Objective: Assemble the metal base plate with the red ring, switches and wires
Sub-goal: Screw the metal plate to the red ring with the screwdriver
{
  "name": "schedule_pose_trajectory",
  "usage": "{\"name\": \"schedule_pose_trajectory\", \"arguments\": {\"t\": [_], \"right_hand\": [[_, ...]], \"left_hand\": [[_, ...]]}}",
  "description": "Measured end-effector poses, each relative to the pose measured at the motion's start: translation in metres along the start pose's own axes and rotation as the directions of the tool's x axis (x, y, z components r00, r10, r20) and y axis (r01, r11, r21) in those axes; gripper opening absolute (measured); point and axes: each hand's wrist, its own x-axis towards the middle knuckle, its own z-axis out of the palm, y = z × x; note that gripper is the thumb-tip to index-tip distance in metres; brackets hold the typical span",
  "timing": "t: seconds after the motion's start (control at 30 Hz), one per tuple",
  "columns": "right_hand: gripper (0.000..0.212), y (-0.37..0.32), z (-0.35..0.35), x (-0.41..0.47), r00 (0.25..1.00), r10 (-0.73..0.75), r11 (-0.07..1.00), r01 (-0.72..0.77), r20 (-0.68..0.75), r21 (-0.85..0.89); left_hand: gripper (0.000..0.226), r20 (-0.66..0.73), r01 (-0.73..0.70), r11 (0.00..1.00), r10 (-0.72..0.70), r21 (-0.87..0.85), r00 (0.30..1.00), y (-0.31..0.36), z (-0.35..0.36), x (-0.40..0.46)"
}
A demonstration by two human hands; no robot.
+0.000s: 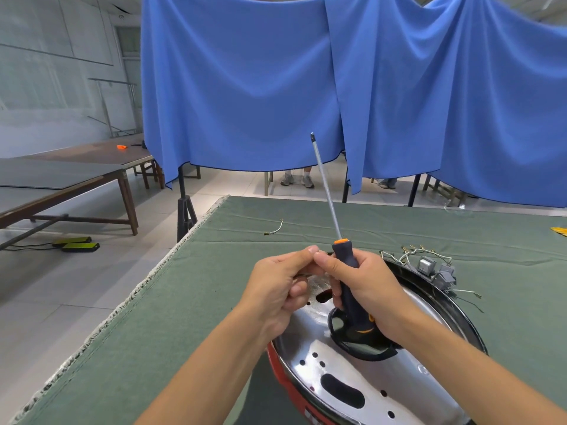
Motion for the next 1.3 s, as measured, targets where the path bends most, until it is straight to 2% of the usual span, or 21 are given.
{"name": "schedule_pose_trajectory", "arguments": {"t": [0.07,0.17,0.27,0.33,0.43,0.53,0.6,0.73,0.97,1.3], "right_hand": [[0.028,0.0,0.001,-0.001,0.999,0.03,1.0,-0.03,0.017,-0.009],[0.034,0.001,0.003,0.0,0.998,0.06,0.998,-0.06,0.027,-0.008],[0.047,0.004,0.002,0.0,0.998,0.045,0.995,-0.041,0.042,-0.089],[0.054,0.006,0.0,-0.002,0.998,-0.026,0.96,0.039,0.049,-0.276],[0.051,0.008,-0.005,-0.006,0.993,-0.117,0.839,0.114,0.028,-0.532],[0.045,0.01,-0.008,-0.006,0.974,-0.225,0.589,0.164,0.034,-0.792],[0.036,0.01,-0.008,-0.006,0.957,-0.285,0.462,0.182,0.049,-0.868],[0.039,0.011,-0.009,-0.008,0.945,-0.315,0.36,0.209,0.093,-0.909],[0.03,0.01,-0.007,-0.009,0.957,-0.269,0.335,0.196,0.105,-0.921],[0.033,0.009,-0.008,-0.01,0.949,-0.285,0.27,0.212,0.132,-0.939]], "left_hand": [[0.021,0.024,0.013,0.999,-0.012,-0.039,1.0,0.002,-0.002,-0.001],[0.014,0.055,0.018,0.998,-0.015,-0.054,0.998,0.003,-0.003,-0.004],[0.011,-0.048,-0.049,0.992,0.044,-0.117,0.998,0.008,-0.006,-0.004],[0.013,-0.153,-0.103,0.971,0.07,-0.216,0.986,0.017,-0.015,-0.002],[0.017,-0.265,-0.168,0.909,0.066,-0.382,0.962,0.029,-0.037,0.002],[0.017,-0.338,-0.196,0.86,0.029,-0.471,0.941,0.03,-0.055,0.008],[0.017,-0.371,-0.2,0.845,0.003,-0.496,0.929,0.028,-0.063,0.013],[0.02,-0.396,-0.21,0.823,-0.02,-0.528,0.918,0.025,-0.073,0.018],[0.025,-0.416,-0.225,0.812,-0.023,-0.538,0.909,0.024,-0.083,0.021],[0.024,-0.405,-0.234,0.831,0.012,-0.505,0.914,0.022,-0.083,0.019]]}}
